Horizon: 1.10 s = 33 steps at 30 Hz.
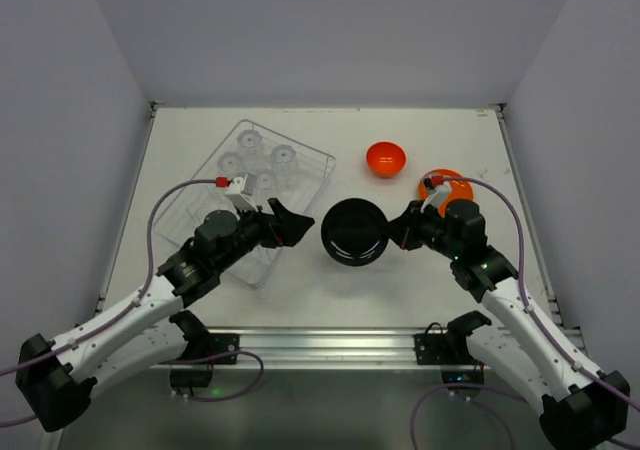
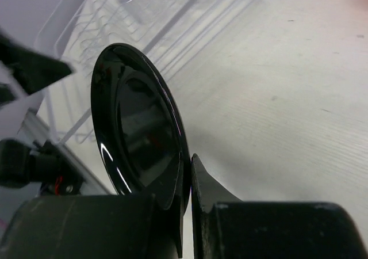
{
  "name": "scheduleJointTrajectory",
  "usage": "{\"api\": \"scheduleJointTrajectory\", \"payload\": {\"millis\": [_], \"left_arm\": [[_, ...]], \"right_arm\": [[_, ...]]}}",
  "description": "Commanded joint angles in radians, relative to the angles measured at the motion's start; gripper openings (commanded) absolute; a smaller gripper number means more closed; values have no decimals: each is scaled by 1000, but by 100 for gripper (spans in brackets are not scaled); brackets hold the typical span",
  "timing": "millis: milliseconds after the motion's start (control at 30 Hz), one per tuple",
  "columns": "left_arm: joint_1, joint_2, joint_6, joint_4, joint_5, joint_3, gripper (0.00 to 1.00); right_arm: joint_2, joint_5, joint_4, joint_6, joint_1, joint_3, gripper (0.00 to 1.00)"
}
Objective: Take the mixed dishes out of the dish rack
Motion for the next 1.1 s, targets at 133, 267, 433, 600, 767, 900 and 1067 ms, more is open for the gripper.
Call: {"api": "scheduleJointTrajectory", "payload": {"millis": [133, 267, 433, 600, 767, 900, 1067], "left_arm": [[4, -249, 205, -498, -544, 194, 100], [4, -323, 165, -631, -652, 199, 100], [4, -342, 346, -650, -559, 165, 100], [4, -360, 346, -661, -548, 160, 100], [4, -397, 331, -679, -571, 148, 100], [4, -397, 342, -665, -540, 142, 100], [4, -372, 349, -662, -512, 144, 100]], "right_arm": [[-43, 132, -29, 203, -490, -2, 0], [57, 97, 38, 364, -733, 6, 0], [317, 250, 140, 463, -815, 50, 0], [491, 336, 147, 451, -816, 108, 0], [556, 362, 150, 411, -816, 119, 1], [563, 347, 177, 395, -816, 119, 12], [599, 295, 161, 351, -806, 162, 23]]}}
